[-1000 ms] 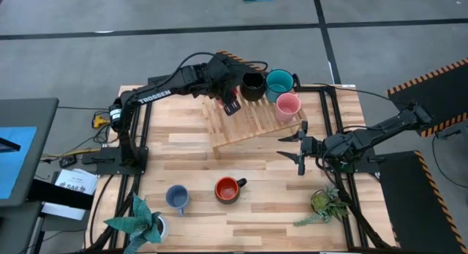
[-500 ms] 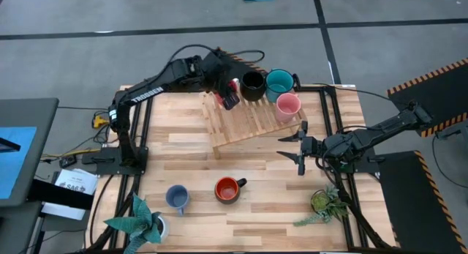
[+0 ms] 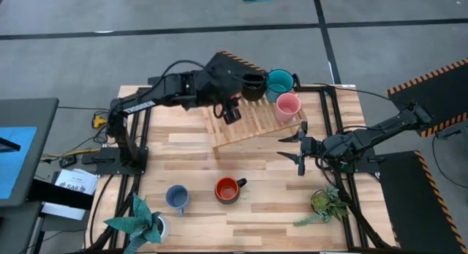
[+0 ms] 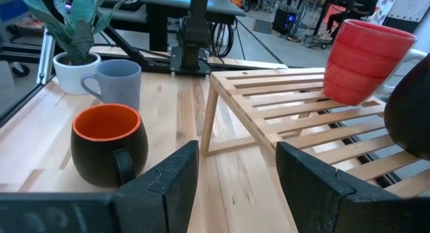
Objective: Place coffee mugs
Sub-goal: Put the black and orange mug on the shelf
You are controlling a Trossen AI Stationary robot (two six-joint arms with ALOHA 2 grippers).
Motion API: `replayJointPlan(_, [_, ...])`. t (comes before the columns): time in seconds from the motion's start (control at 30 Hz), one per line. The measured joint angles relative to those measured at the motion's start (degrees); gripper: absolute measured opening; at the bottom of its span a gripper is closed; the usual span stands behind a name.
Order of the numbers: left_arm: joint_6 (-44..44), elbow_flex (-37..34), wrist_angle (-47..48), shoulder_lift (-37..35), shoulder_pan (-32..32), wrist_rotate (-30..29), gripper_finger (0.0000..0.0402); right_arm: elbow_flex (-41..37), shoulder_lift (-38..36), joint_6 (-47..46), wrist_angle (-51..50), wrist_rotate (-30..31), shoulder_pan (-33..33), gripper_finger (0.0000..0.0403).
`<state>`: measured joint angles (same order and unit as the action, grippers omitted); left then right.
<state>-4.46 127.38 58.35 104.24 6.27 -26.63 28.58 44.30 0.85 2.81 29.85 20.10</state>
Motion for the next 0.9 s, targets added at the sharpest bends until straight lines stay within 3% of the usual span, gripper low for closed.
replayJointPlan(0.13, [-0.9, -3.2, -2.7, -1.7, -2.6, -2.0, 0.0144, 0.0, 0.0, -0.8, -0.3, 0.0, 0.0, 0.0223])
replayJointPlan(0.27, [-0.9, -13.3, -8.7, -7.6, -3.9, -2.7, 0.0144, 0.0, 0.0, -0.8, -0.7, 0.0, 0.0, 0.0223])
replayJointPlan(0.47, [-1.9, -43.2, -31.1, -24.6, -4.5, -2.7, 0.0144, 0.0, 0.0, -0.9, -0.7, 0.0, 0.0, 0.0223])
replayJointPlan(0.7, [-0.2, -81.8, -64.6, -47.4, -7.2, 6.5, 0.0144, 0.0, 0.0, -0.9, -0.2, 0.0, 0.0, 0.0223])
replayJointPlan(0.9, [1.0, -102.0, -84.8, -60.4, -12.6, 10.3, 0.0144, 0.0, 0.0, -1.0, 1.2, 0.0, 0.0, 0.0223])
